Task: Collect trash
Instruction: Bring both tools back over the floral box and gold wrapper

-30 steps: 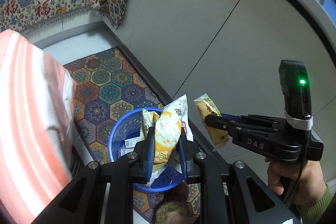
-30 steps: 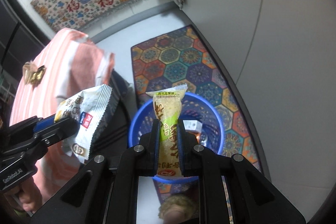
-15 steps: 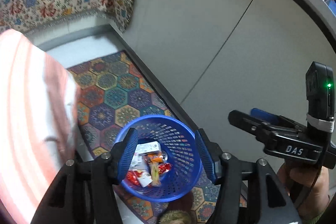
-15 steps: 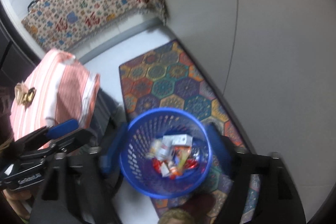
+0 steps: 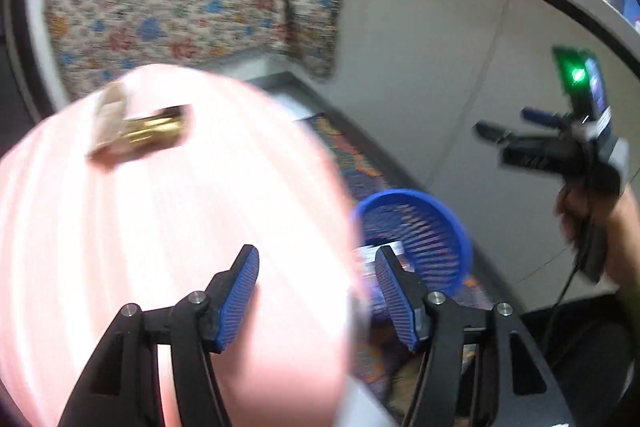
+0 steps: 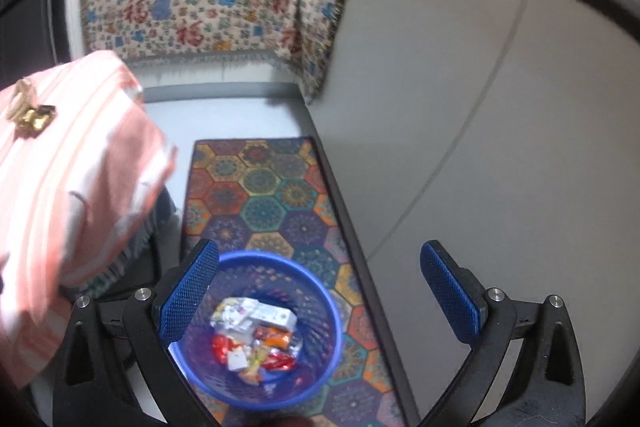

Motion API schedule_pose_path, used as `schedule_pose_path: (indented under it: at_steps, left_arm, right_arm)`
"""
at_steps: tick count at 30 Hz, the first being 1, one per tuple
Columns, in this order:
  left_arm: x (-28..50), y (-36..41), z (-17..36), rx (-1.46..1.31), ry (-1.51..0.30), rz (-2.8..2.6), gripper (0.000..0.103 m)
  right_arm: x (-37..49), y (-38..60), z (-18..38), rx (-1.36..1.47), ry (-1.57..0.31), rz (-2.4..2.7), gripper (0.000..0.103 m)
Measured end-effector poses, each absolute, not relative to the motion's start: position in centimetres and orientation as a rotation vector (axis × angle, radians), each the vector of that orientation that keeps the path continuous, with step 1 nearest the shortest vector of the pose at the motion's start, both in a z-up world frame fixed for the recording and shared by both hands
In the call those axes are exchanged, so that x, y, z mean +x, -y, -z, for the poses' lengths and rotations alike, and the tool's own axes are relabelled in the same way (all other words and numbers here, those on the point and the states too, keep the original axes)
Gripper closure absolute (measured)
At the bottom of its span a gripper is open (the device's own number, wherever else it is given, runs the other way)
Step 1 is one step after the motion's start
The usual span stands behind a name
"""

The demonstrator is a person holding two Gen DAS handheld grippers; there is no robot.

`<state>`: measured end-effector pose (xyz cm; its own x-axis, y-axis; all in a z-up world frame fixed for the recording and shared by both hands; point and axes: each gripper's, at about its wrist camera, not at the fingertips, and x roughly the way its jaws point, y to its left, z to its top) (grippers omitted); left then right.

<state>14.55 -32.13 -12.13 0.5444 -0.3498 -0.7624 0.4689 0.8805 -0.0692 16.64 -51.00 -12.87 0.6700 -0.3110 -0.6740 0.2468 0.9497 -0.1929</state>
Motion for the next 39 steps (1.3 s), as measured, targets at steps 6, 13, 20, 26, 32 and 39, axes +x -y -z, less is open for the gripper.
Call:
schedule_pose_path:
  at_steps: [6, 13, 20, 26, 32, 39]
  left_arm:
    - [15.6, 21.8, 12.8, 0.127, -0.873, 0.298, 0.041]
    - [17.1, 13.9, 13.8, 0.098, -0.878, 0.148, 0.041]
    - [17.2, 11.7, 15.7, 0.093, -0.901, 0.129, 0.035]
    - [18.1, 12.0, 15.9, 0.061, -0.918, 0.145, 0.023]
    - [18.9, 12.8, 16.2, 0.085, -0.933, 0.150, 0.012]
    - [18.8, 12.7, 16.2, 0.083, -0.931, 0.150, 0.011]
  right_arm:
    - [17.5, 42.9, 11.1, 0.027, -0.699, 0.142, 0.001]
    - [20.0, 29.4, 14.2, 0.033, -0.801, -0.167, 0.001]
    - [21.5, 24.9, 17.4, -0.060, -0.880, -0.228, 0.001]
    - [21.1, 24.0, 18.2, -0.109, -0.887, -0.236, 0.001]
    - [20.7, 24.9, 18.2, -0.091, -0.892, -0.244, 0.001]
    - [25.7, 26.9, 16.7, -0.152, -0.886, -0.256, 0.001]
